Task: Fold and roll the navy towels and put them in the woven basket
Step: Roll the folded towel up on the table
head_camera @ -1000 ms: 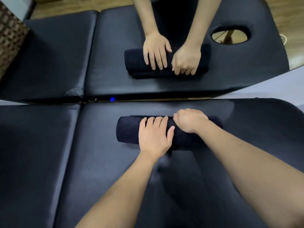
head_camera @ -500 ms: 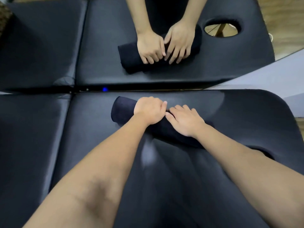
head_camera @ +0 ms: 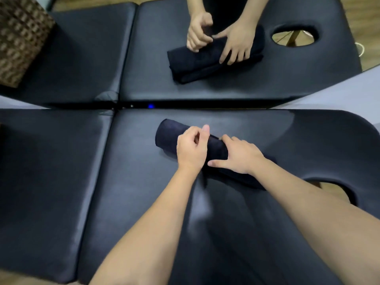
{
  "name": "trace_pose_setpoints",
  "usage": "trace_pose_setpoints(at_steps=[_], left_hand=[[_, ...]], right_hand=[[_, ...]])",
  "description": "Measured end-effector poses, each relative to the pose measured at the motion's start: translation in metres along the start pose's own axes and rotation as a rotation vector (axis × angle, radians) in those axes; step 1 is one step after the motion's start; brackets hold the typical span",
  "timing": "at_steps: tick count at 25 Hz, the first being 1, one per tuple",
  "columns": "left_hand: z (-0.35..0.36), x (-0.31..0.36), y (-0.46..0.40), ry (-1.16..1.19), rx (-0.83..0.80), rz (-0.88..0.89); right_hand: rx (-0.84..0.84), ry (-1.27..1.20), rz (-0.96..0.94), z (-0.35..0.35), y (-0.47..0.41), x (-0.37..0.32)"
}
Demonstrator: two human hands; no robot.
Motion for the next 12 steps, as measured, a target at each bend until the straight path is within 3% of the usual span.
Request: trace_pose_setpoints(at_steps=[2,5,7,10,12], left_hand=[[-0.004,-0.01,0.028,-0.051,0.184,-0.089],[-0.01,-0.028,0.054,0.14,0.326,-0.617],[-0.01,-0.037,0.057,0.371,0.236,-0.854],[-0.01,-0.035,0.052,0.656,0.05,-0.924],[-0.012,-0.031,0.052,0.746,0.062,-0.941]], right_hand=[[-0.012,-0.074,0.015,0.002,0.003,-0.001],[-0.019,-0.168,0.05,0.001,0.01,-0.005],[-0.028,-0.206,0.055,0.001,0.015,-0.006],[-0.051,-0.341,0.051,0.005,0.023,-0.009],[-0.05,-0.428,0.041,0.011,0.03,-0.016]])
Point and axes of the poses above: each hand's wrist, its own y-axis away from the middle knuckle, its own z-axis out of the palm, x = y × z, the point moved 1 cm from there along -y, towards the middle knuckle, and after that the axes turned 8 degrees about y, right-handed, at the moved point
